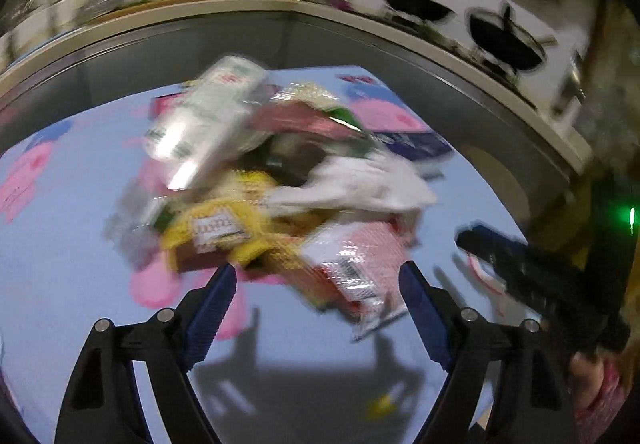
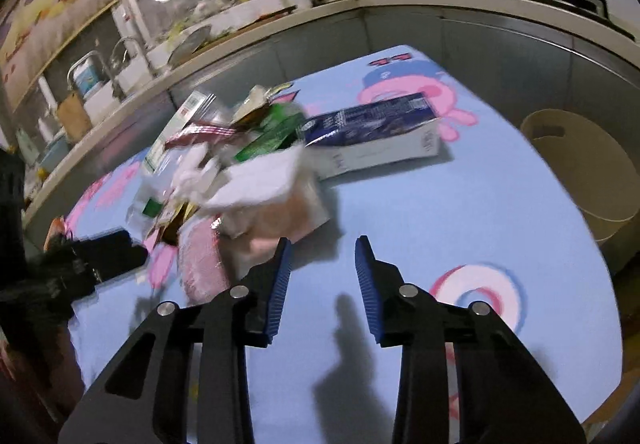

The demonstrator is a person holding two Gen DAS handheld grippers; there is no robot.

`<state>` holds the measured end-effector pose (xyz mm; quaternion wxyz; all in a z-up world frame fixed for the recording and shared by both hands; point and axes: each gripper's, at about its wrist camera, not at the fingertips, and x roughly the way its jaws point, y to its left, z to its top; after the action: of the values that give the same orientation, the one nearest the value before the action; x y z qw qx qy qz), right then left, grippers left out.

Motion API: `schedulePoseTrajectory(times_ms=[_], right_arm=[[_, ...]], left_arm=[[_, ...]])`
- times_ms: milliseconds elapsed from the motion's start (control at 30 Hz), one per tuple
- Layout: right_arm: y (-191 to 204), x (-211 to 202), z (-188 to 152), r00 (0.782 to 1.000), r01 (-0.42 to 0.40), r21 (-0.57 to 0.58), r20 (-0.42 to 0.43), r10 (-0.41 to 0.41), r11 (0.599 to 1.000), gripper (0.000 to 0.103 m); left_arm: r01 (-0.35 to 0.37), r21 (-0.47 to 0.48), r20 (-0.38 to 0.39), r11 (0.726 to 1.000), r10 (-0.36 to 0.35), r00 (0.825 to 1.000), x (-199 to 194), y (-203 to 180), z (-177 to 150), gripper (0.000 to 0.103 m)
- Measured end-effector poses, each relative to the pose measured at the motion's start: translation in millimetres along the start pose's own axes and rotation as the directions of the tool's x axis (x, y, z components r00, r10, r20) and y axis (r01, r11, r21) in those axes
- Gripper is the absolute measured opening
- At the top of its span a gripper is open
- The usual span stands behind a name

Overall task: Collect trash
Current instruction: 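Grasp the red-and-white snack packet with the left gripper while the right gripper grasps the white tissue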

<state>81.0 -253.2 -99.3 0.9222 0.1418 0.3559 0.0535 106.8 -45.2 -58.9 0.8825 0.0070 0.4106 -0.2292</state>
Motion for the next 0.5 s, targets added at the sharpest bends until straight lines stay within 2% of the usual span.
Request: schedulePoseTrajectory(times_ms=[100, 167, 200, 233, 267, 333, 433, 500], right_arm=[[-16.9, 0.9, 13.7, 0.998, -0.054, 0.057, -0.005, 0.055, 0.997, 0.035], [-22.7, 1.8, 23.1, 0.995, -0.097, 0.08, 0.004, 0.097, 0.992, 0.037], [-23.4, 4.8, 27.9, 0.991, -0.132, 0.093, 0.004, 0.133, 0.987, 0.04], [-23.4, 8.8, 32.0, 0.989, -0.15, 0.101, 0.004, 0.151, 0.983, 0.043], [-22.3, 13.2, 35.1, 0.985, -0.171, 0.107, 0.002, 0.172, 0.979, 0.045], [-15.6, 26.7, 40.3, 0.975, -0.217, 0.114, -0.018, 0.221, 0.969, 0.047], [-2.3, 48.1, 44.5, 0.96, -0.267, 0.115, -0.054, 0.274, 0.957, 0.047], [5.3, 49.2, 45.3, 0.953, -0.296, 0.106, -0.04, 0.301, 0.949, 0.039]], left_arm=[[-0.029, 0.068, -0.02, 0.997, 0.03, 0.999, 21.7, -20.2, 3.9, 0.084], [-0.045, 0.076, -0.044, 0.996, 0.049, 0.998, 34.0, -23.4, 5.4, 0.081], [-0.046, 0.07, -0.054, 0.996, 0.05, 0.997, 37.2, -23.3, 5.7, 0.063], [-0.048, 0.066, -0.067, 0.997, 0.052, 0.996, 40.1, -21.7, 6.4, 0.05], [-0.041, 0.059, -0.075, 0.997, 0.045, 0.996, 40.2, -18.8, 5.7, 0.047], [-0.031, 0.051, -0.067, 0.998, 0.034, 0.997, 33.9, -14.0, 3.9, 0.031], [-0.046, 0.035, -0.052, 0.998, 0.048, 0.997, 18.0, -5.1, -1.7, 0.024], [-0.057, 0.017, -0.048, 0.998, 0.058, 0.997, 6.8, 2.3, -6.3, 0.022]])
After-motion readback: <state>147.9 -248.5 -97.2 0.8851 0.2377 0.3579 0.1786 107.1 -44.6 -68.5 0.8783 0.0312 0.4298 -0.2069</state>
